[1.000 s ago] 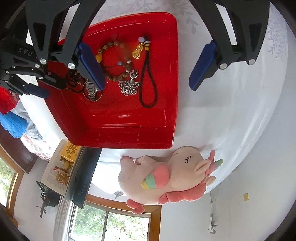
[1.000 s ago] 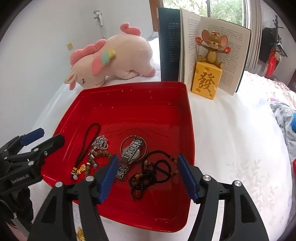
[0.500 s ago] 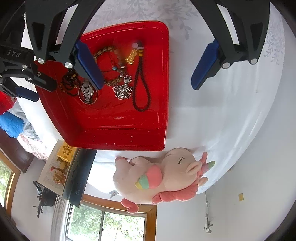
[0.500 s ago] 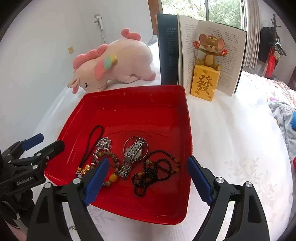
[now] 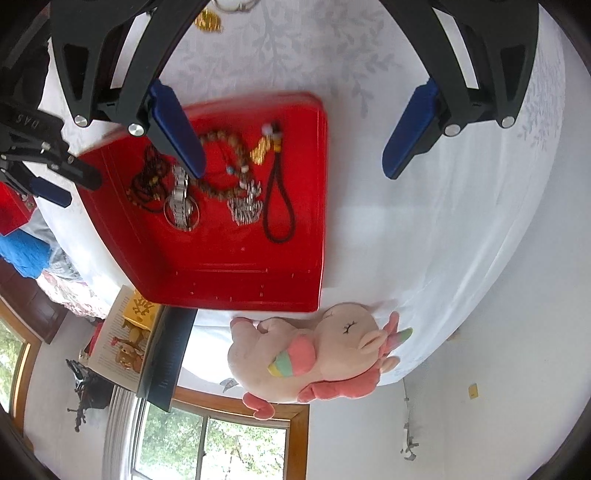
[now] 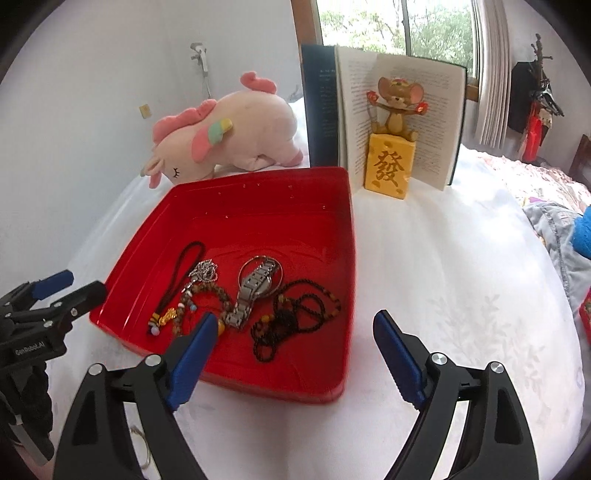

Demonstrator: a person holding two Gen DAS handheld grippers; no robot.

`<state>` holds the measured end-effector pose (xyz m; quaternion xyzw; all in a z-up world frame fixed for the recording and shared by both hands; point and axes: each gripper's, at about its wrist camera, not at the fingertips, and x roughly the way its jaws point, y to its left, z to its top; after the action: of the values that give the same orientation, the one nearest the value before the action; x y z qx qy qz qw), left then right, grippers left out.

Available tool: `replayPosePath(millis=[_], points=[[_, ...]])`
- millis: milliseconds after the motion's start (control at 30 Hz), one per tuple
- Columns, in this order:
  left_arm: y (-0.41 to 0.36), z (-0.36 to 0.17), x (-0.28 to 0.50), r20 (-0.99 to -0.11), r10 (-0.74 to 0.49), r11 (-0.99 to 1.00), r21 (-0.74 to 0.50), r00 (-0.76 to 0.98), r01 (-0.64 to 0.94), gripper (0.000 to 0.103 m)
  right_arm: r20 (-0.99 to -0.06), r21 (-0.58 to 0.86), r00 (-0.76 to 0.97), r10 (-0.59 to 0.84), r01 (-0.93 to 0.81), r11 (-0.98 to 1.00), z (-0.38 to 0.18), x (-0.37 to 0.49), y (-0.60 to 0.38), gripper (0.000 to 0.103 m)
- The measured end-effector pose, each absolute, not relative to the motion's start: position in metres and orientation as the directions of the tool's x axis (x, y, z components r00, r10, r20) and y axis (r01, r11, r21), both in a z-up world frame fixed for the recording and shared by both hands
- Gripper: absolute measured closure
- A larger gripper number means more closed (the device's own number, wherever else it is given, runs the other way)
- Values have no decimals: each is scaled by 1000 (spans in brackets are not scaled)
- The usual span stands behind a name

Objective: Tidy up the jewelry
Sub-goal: 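Move both open grippers back toward the remaining jewelry on the table, then grasp the silver hoop ring with the left gripper while the right gripper grasps the gold pendant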

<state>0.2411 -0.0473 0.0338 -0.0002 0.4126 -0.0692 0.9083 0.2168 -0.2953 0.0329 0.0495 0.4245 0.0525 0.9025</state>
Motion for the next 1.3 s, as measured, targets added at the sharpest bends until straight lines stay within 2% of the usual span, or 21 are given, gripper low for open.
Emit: replayPosePath(millis=[133, 300, 600, 1167, 1300], points=[[-35, 27, 215, -752, -155, 987, -98, 641, 124, 7, -747, 122, 652, 133, -63, 991, 31, 193, -295, 17], [-23, 19, 182, -745, -151, 988, -93, 649, 122, 7, -745, 144, 653, 137, -42, 989, 21, 162, -300, 17], [-20, -23, 144, -801, -103, 991, -28, 590, 134, 7, -759, 157, 640, 119, 1, 988, -5, 107, -299, 17], [-37, -36, 121, -825, -136, 974, -11, 548, 225, 9, -767, 186, 620, 169, -38, 982, -11, 73, -286, 17], [-44, -39, 125, -842, -149, 969, -20, 519, 246, 25, -770, 188, 615, 171, -38, 982, -12, 73, -286, 17]])
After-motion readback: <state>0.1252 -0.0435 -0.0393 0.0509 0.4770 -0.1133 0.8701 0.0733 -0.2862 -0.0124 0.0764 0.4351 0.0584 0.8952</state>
